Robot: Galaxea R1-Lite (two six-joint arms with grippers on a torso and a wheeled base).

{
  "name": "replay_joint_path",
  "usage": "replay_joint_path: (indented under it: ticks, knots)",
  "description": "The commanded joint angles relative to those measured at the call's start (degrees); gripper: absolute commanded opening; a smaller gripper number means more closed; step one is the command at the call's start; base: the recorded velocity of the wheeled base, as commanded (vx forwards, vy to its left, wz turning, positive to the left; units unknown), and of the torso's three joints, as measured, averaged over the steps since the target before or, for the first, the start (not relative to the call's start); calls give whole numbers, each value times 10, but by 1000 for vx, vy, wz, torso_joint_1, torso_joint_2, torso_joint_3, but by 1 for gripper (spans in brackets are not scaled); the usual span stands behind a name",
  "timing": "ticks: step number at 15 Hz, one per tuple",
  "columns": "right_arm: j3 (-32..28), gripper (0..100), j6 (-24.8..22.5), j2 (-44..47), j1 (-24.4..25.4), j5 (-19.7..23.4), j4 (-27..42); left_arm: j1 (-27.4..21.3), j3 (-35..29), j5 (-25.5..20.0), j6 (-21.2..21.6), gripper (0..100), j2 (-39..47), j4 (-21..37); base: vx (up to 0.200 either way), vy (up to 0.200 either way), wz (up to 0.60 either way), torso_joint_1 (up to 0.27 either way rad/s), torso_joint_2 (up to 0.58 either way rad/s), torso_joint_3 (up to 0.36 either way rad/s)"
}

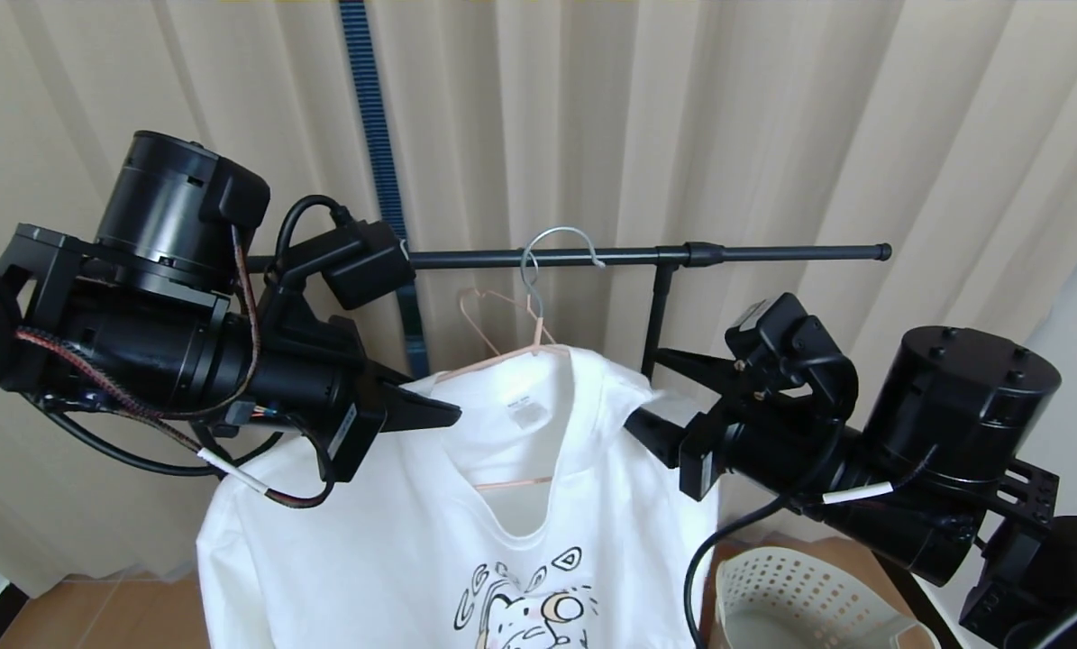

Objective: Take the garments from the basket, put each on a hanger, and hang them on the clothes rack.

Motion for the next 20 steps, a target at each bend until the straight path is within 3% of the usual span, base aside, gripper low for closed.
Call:
replay_joint_path:
  ticks: [1, 5, 8, 12, 16, 20]
  knots:
    - [1, 100, -1, -10, -1, 1, 1, 0, 0, -1, -2, 0, -7, 0, 0, 0, 0, 0, 0, 0]
    - [5, 100, -2, -41, -37, 40, 19, 2, 16, 8, -2, 0, -30, -11, 0, 0, 0, 0, 0, 0]
    - [7, 100, -4, -68, -58, 80, 61, 3, 51, 30, -2, 0, -48, -57, 0, 0, 0, 0, 0, 0]
    - [29, 100, -54, -82, -80, 128, 95, 9, 92, 46, -3, 0, -67, -116, 0, 0, 0, 0, 0, 0]
    - [34, 100, -126, -71, -80, 127, 154, 8, 135, 60, -2, 0, -93, -170, 0, 0, 0, 0, 0, 0]
    - [38, 100, -165, -49, -91, 118, 161, 8, 161, 61, -3, 0, -119, -197, 0, 0, 0, 0, 0, 0]
